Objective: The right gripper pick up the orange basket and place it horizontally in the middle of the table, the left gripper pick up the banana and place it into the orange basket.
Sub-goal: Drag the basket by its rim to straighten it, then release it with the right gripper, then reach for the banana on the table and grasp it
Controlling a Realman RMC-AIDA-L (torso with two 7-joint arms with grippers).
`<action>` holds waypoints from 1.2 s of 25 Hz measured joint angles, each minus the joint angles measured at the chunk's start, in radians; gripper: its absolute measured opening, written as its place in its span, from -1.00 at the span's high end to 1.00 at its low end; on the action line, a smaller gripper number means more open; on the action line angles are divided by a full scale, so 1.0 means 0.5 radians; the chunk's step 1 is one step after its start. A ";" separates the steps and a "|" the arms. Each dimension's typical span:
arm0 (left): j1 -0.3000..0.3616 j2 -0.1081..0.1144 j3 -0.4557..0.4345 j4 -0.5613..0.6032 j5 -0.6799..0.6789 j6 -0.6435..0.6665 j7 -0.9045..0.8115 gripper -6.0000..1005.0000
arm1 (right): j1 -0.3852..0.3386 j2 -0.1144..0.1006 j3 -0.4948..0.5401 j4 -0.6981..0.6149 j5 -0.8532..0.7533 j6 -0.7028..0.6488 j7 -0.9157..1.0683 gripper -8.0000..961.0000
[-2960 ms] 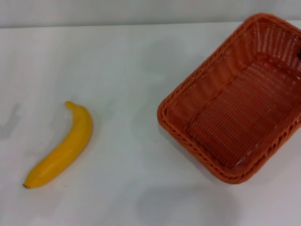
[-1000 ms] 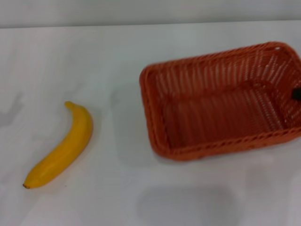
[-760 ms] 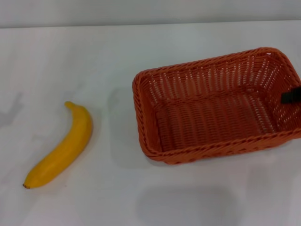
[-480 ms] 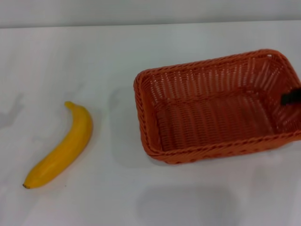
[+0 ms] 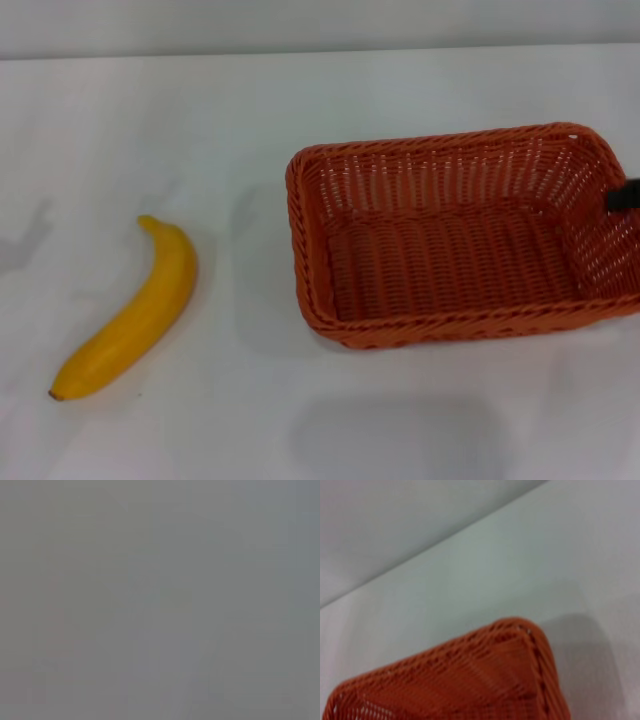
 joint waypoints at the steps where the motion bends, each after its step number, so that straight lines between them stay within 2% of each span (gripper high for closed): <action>1: -0.002 0.000 0.000 0.000 0.000 0.000 0.002 -0.63 | 0.006 -0.006 0.021 -0.007 0.004 0.006 -0.007 -0.41; 9: 0.015 0.000 0.000 -0.016 0.002 0.003 -0.007 -0.62 | 0.080 -0.041 0.182 -0.015 0.048 0.129 -0.100 -0.44; 13: 0.027 0.004 -0.009 -0.036 0.072 0.005 -0.086 -0.62 | 0.111 -0.071 0.286 -0.016 0.071 0.151 -0.242 -0.44; 15: 0.048 0.009 -0.013 -0.100 0.148 0.015 -0.185 -0.62 | 0.122 -0.087 0.390 -0.009 0.106 0.147 -0.369 -0.44; 18: 0.120 0.008 -0.016 -0.384 0.361 0.108 -0.480 -0.62 | 0.128 -0.099 0.556 0.005 0.188 0.098 -0.683 -0.44; 20: 0.161 0.002 -0.019 -0.561 0.479 0.161 -0.663 -0.62 | 0.113 -0.086 0.640 0.006 0.272 0.048 -0.989 -0.43; 23: 0.180 0.003 -0.081 -0.795 0.725 0.199 -1.007 -0.61 | 0.070 -0.042 0.706 0.007 0.364 -0.055 -1.333 -0.43; 27: 0.141 0.003 -0.235 -1.157 1.224 0.188 -1.562 -0.61 | -0.005 0.019 0.743 0.011 0.479 -0.206 -1.827 -0.43; 30: 0.088 0.016 -0.271 -1.414 1.558 0.181 -1.966 -0.61 | -0.068 0.067 0.742 0.018 0.564 -0.355 -2.037 -0.44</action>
